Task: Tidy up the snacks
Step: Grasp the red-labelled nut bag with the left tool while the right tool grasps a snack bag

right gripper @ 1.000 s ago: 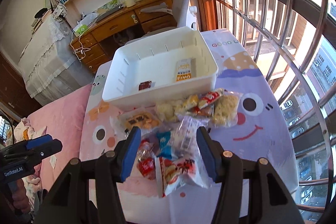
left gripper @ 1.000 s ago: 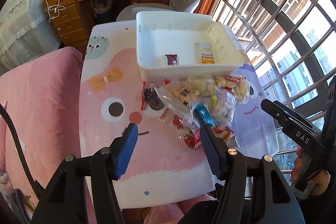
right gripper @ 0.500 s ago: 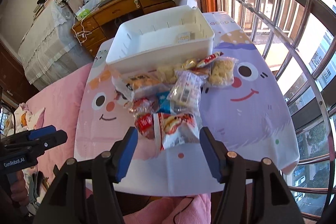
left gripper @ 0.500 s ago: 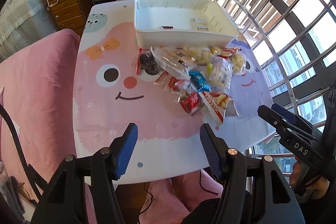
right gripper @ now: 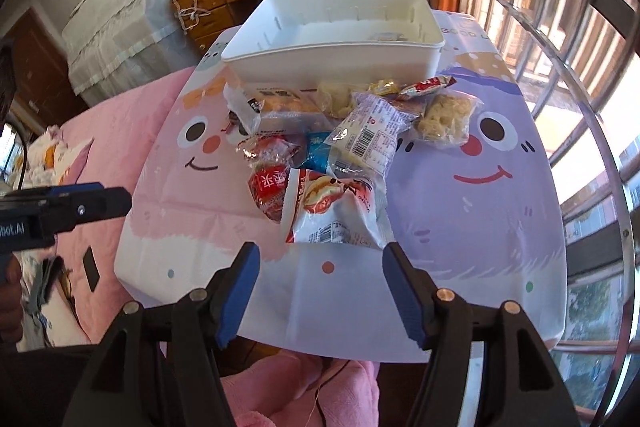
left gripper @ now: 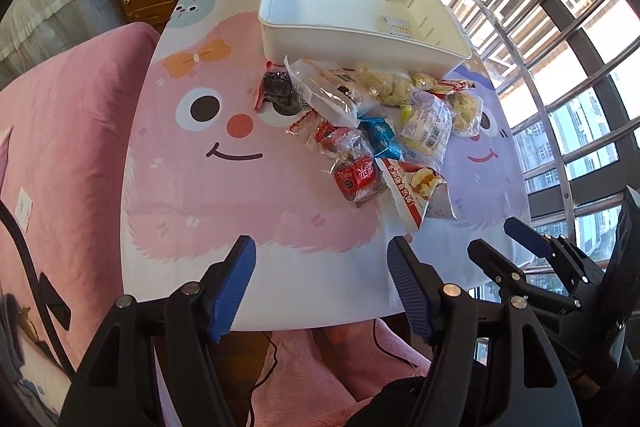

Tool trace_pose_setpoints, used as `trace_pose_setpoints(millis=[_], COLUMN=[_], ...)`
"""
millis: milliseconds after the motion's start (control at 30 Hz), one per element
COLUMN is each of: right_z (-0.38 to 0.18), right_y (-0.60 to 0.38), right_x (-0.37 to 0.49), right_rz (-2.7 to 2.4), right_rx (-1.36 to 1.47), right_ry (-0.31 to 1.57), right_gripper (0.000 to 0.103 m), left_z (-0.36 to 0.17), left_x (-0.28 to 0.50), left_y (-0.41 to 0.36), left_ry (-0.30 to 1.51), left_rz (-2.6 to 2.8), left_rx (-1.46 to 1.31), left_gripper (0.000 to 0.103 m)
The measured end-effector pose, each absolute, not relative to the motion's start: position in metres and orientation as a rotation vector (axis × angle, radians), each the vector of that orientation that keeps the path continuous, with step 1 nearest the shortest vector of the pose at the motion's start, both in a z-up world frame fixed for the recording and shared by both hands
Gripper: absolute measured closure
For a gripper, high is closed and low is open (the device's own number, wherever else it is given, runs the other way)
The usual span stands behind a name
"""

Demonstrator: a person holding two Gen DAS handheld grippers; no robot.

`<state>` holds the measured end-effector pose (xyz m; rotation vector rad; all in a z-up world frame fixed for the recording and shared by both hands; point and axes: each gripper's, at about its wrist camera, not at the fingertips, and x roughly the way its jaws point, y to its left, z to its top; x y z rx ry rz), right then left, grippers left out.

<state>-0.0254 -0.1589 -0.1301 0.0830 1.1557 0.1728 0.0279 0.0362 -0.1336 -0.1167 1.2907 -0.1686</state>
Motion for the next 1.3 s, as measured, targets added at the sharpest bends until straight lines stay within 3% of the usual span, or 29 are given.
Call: trace_pose_setpoints(millis=[567,1300], right_z=[-0.165,-0.217], right_y=[-0.157,-0.149], right_x=[-0.006,0.051], right_rz=[0.484,0.836], right_rx=[-0.327,-0.404], right_ry=[1.11,1.19], right_gripper=[0.039,0.039], left_z=[-0.181,-0.24], left_x=[0.054,0.119], left_y=[0.006,-0.017], left_ry=[1.366,1.471], left_rz=[0.015,0.165], left_rx=[-0.285,-0.348], left_gripper=[0.033,0.033])
